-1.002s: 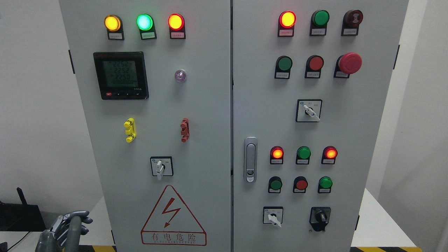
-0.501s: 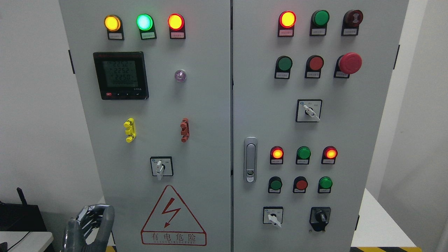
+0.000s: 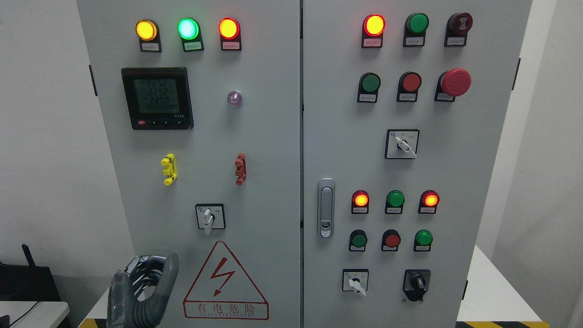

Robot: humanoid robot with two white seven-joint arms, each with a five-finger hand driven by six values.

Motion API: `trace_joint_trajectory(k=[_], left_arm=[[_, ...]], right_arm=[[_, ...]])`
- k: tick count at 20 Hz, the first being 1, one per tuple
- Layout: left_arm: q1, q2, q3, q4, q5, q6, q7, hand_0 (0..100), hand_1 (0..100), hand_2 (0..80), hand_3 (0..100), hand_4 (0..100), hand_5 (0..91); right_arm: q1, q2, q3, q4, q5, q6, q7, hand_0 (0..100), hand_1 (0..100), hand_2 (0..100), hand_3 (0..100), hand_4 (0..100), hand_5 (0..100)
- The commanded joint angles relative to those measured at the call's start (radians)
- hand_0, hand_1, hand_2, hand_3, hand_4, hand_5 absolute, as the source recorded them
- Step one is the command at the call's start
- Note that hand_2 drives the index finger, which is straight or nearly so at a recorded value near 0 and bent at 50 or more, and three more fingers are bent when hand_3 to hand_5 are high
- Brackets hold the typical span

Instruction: Turn on light switch 1

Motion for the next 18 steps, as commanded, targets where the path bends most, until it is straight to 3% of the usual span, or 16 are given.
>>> trace_joint_trajectory(k=[1,12,18], left_arm=[[-0.015,-0.055,-0.095,-0.003,-0.040,0.018,0.028,10,48,54.2,71,76,58.7],[-0.056,-0.091,-0.147,-0.001,-0.087,0.131,0.120,10,50,54.8,72,76,60.1],[-0.076,-0.095,-0.144,0.005,-0.100,0.179,0.132,10,51,54.6,72,76,60.7]], right_arm=[[0.000,-0.001,0.017,0.000,-0.025,0.000,0.001,12,39,0,0,0,0],[0.000,-0.001,0.017,0.000,-0.025,0.000,0.001,12,39,0,0,0,0],[0.000,-0.001,0.017,0.000,-0.025,0.000,0.001,12,39,0,0,0,0]])
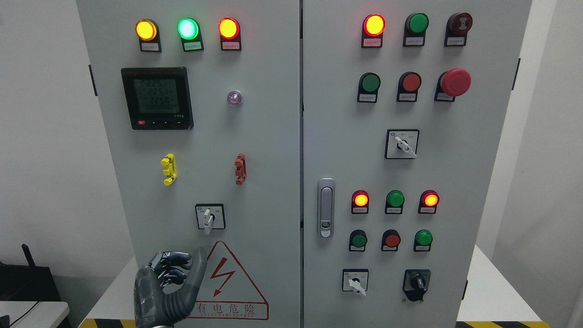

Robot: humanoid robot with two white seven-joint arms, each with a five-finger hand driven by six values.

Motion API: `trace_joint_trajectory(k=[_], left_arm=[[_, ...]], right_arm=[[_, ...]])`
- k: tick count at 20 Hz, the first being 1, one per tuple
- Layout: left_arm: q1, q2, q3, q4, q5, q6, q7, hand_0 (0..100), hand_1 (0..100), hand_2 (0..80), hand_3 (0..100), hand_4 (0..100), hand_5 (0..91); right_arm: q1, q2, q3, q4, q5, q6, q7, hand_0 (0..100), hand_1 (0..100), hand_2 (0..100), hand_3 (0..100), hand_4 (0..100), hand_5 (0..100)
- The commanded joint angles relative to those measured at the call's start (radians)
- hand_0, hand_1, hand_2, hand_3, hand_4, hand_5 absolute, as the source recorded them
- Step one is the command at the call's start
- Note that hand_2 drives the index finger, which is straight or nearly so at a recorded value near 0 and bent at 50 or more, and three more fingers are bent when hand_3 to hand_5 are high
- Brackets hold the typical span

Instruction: Turn on light switch 1

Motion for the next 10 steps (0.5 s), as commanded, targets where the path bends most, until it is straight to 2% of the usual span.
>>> trace_joint_trajectory(k=[1,10], left_arm=[[-0.023,-0.026,-0.035,0.005,-0.017,0.038,0.013,10,52,54.5,72,76,60.6],[-0.068,-0.033,-0.027,0.033,-0.017,0.061,0.015,10,52,52.3,70,75,60.0]], right_arm=[[0.000,-0.001,0.017,0.000,-0.025,0.000,0.002,12,39,0,0,0,0],[0.000,-0.001,0.017,0.000,-0.025,0.000,0.002,12,39,0,0,0,0]])
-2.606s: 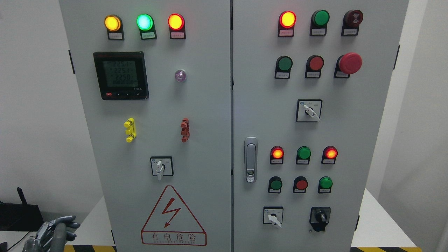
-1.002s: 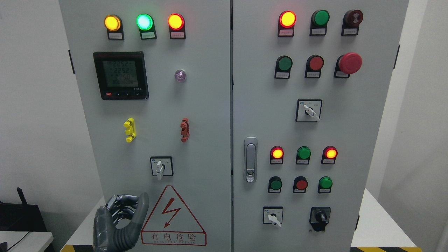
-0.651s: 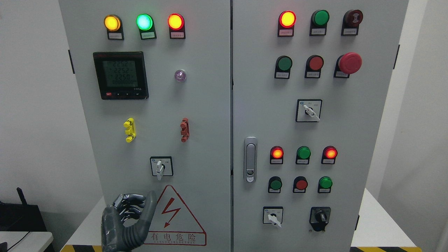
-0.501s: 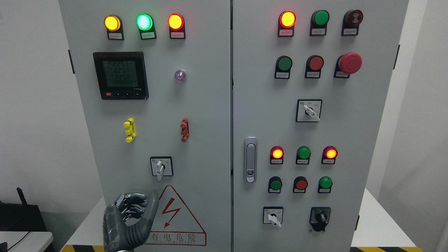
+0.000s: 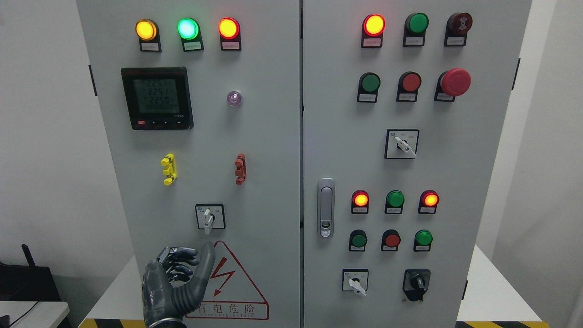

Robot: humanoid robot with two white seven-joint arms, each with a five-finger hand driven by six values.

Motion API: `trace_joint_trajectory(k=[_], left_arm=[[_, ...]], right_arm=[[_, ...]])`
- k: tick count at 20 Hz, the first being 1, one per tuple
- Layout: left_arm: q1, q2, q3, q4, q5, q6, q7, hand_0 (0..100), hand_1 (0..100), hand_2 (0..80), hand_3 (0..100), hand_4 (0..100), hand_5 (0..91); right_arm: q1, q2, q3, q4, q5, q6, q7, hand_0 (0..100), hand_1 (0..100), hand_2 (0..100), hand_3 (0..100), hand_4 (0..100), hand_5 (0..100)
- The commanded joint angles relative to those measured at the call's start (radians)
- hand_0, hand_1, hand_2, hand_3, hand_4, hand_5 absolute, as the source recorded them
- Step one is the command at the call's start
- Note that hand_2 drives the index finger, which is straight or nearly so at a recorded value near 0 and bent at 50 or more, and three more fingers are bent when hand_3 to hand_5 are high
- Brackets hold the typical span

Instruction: Turn on light switch 1

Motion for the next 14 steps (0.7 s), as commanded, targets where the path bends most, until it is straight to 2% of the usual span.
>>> trace_joint_trajectory(k=[1,14], left_arm=[[-0.026,-0.015,-0.009,0.022,-0.003,0.012,0.010,10,52,52.3,70,75,60.0],[-0.077,-0.018,-0.006,0.062,0.006,0.035,0.028,10,56,50.4,67,73,58.0]], right_arm=[[0.000,-0.001,0.017,0.000,-0.025,0.000,0.003,12,39,0,0,0,0],[0.000,-0.001,0.017,0.000,-0.025,0.000,0.003,12,39,0,0,0,0]])
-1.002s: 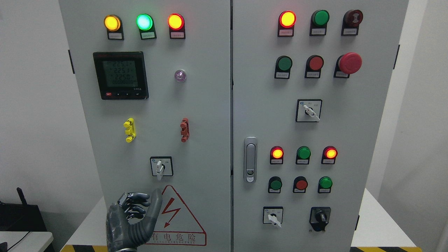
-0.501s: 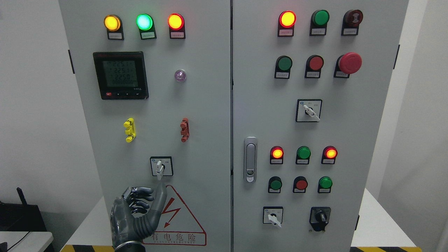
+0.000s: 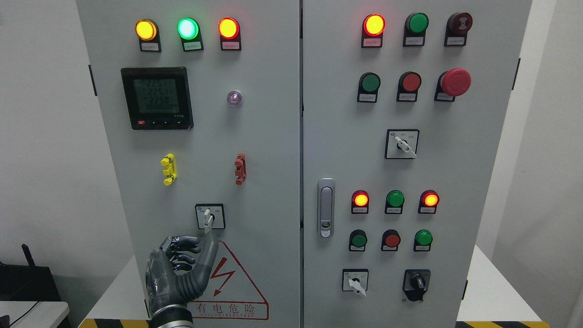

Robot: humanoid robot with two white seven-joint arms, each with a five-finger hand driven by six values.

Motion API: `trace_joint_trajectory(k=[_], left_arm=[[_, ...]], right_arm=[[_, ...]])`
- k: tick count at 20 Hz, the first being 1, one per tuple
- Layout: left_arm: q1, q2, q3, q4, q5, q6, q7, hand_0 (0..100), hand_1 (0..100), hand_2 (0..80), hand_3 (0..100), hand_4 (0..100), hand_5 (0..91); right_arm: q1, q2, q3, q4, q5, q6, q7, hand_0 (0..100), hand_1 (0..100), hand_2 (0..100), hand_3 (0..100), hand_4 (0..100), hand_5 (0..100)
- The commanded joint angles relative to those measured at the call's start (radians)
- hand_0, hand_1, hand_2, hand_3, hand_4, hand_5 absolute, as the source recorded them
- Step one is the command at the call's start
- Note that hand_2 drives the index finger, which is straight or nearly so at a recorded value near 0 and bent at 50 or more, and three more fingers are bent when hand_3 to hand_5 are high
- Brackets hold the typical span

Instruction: Turn on light switch 1

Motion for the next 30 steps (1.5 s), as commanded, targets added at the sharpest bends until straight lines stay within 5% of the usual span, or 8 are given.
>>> trace_joint_trajectory(k=[1,30], left_arm=[[-0.018,-0.007,0.002,0.029,0.007,0.001,0.002,10,56,50.4,67,73,57.9],[-0.041,-0.019,0.005,0.028,0.017,0.004,0.007,18,56,52.6,68,73,57.6]], right_arm=[[0.000,-0.001,0.017,0.000,-0.025,0.000,0.001,12,39,0,0,0,0],[0.000,0.001,0.017,0.000,-0.025,0.000,0.001,12,39,0,0,0,0]])
